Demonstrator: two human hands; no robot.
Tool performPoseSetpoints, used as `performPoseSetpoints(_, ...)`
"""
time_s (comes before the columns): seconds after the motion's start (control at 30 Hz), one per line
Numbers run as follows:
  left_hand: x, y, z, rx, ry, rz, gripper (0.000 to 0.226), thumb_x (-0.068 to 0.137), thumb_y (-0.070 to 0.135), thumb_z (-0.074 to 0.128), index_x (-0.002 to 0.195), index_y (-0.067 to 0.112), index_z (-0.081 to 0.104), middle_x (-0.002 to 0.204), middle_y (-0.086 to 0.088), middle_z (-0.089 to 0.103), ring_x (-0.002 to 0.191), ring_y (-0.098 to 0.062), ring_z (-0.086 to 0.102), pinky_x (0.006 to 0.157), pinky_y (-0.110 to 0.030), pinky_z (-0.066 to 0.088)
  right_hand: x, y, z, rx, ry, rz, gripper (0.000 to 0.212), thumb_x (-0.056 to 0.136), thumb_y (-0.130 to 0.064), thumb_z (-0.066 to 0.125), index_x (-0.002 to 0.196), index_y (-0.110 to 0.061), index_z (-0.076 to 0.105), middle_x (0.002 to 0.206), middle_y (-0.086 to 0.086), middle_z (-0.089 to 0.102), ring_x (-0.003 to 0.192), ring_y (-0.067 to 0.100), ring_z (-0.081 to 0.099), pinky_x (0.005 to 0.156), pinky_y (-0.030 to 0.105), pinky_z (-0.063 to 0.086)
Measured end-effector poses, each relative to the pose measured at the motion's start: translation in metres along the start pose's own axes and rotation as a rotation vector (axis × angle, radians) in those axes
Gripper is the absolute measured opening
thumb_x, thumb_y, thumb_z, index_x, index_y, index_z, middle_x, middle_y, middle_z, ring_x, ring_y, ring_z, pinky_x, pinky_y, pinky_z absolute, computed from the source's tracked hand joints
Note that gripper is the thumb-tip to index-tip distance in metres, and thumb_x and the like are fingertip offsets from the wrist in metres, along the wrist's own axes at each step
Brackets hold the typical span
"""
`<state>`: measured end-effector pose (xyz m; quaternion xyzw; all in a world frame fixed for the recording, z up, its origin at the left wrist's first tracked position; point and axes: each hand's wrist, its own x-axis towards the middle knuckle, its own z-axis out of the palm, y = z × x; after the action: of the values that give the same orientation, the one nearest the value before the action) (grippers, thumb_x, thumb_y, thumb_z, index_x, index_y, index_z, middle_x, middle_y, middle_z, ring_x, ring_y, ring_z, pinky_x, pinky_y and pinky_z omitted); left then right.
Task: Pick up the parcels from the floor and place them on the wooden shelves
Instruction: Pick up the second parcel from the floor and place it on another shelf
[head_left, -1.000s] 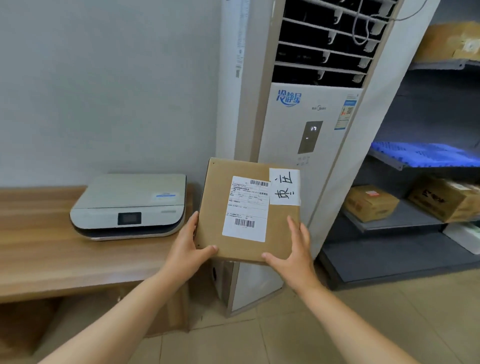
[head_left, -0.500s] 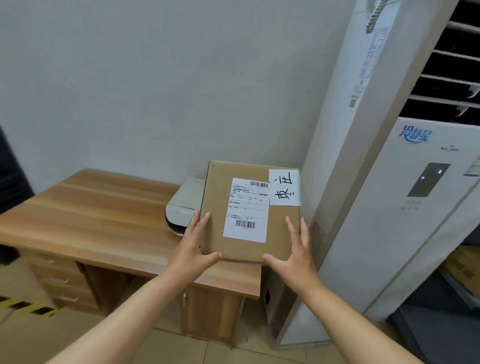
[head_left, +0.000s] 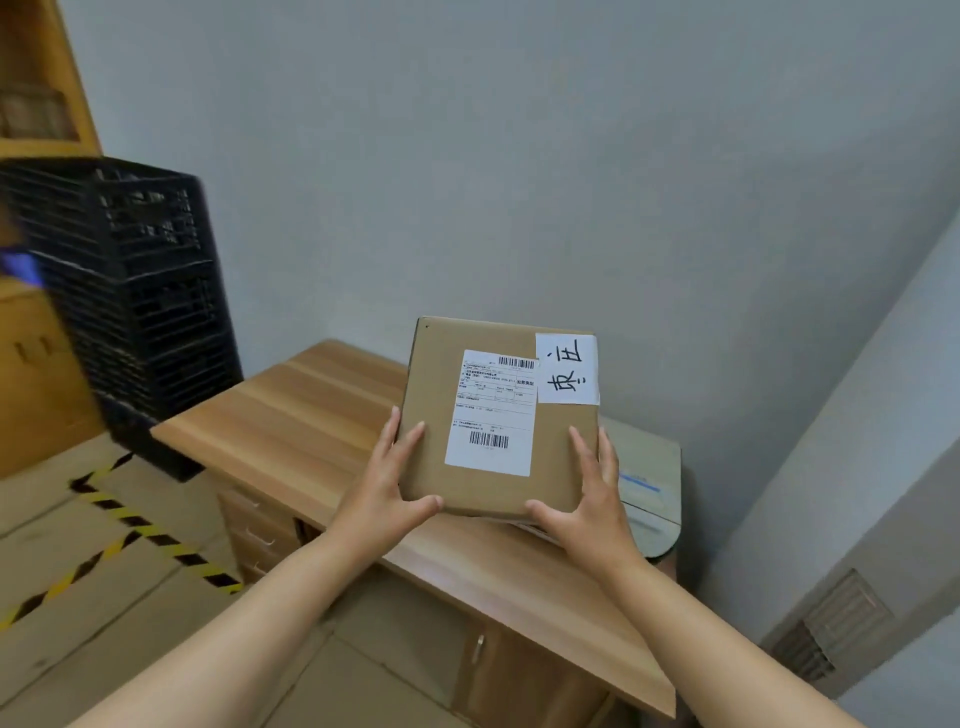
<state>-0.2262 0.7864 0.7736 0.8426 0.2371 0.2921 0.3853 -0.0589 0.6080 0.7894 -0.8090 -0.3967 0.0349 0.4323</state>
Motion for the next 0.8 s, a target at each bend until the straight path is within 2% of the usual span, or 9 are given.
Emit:
performPoseSetpoints(0.1, 0.000, -0.022, -0.034, 0.025, 0.056, -0.060, 0.094, 0.070, 0.027, 0.076, 0.145, 0.032, 0.020, 0.153, 0.022, -0.008, 0.131, 0.006, 0.011, 0.096, -0.023, 0.030, 0.022, -0.022, 0.036, 0.018, -0.063, -0.050, 0.100, 0.068, -0.033, 0.077, 0.145, -0.037, 0.014, 0.156, -0.011, -0.009, 0.143, 0.012, 0.012, 0.110, 0.033, 0.025)
performPoseSetpoints(0.23, -0.005, -0.051, -0.074, 0.041, 0.137, -0.144, 0.097, 0.068, 0.028, 0.077, 0.145, 0.034, 0.019, 0.154, 0.024, -0.011, 0.134, 0.002, 0.012, 0.098, -0.023, 0.031, 0.048, -0.050, 0.084, 0.065, -0.159, -0.128, 0.100, 0.069, -0.031, 0.077, 0.145, -0.037, 0.013, 0.156, -0.010, -0.009, 0.143, 0.011, 0.011, 0.109, 0.029, 0.022)
performPoseSetpoints(0.37, -0.010, -0.076, -0.108, 0.059, 0.229, -0.234, 0.098, 0.067, 0.026, 0.078, 0.144, 0.035, 0.019, 0.153, 0.024, -0.011, 0.140, -0.005, 0.011, 0.106, -0.032, 0.035, 0.073, -0.071, 0.133, 0.104, -0.251, -0.203, 0.101, 0.067, -0.032, 0.078, 0.145, -0.037, 0.015, 0.156, -0.009, -0.010, 0.144, 0.012, 0.008, 0.112, 0.033, 0.023)
performPoseSetpoints(0.47, -0.010, -0.095, -0.134, 0.067, 0.306, -0.298, 0.096, 0.069, 0.022, 0.078, 0.145, 0.033, 0.021, 0.153, 0.024, -0.010, 0.141, -0.008, 0.010, 0.107, -0.037, 0.038, 0.097, -0.090, 0.173, 0.117, -0.330, -0.269, 0.100, 0.067, -0.031, 0.079, 0.146, -0.034, 0.016, 0.157, -0.005, -0.012, 0.144, 0.013, 0.006, 0.113, 0.033, 0.020)
performPoseSetpoints(0.67, 0.009, -0.127, -0.186, 0.111, 0.456, -0.376, 0.091, 0.072, 0.016, 0.076, 0.144, 0.032, 0.023, 0.154, 0.020, -0.011, 0.139, -0.003, 0.006, 0.102, -0.022, 0.027, 0.154, -0.135, 0.247, 0.180, -0.471, -0.405, 0.102, 0.067, -0.034, 0.078, 0.146, -0.034, 0.013, 0.156, -0.008, -0.016, 0.144, 0.014, 0.007, 0.111, 0.032, 0.020)
performPoseSetpoints(0.8, 0.029, -0.146, -0.220, 0.111, 0.549, -0.446, 0.092, 0.072, 0.017, 0.077, 0.145, 0.032, 0.022, 0.153, 0.023, -0.013, 0.141, -0.008, 0.008, 0.111, -0.032, 0.026, 0.197, -0.169, 0.289, 0.235, -0.560, -0.477, 0.104, 0.067, -0.032, 0.079, 0.147, -0.034, 0.013, 0.155, -0.009, -0.018, 0.142, 0.008, 0.000, 0.116, 0.036, 0.018)
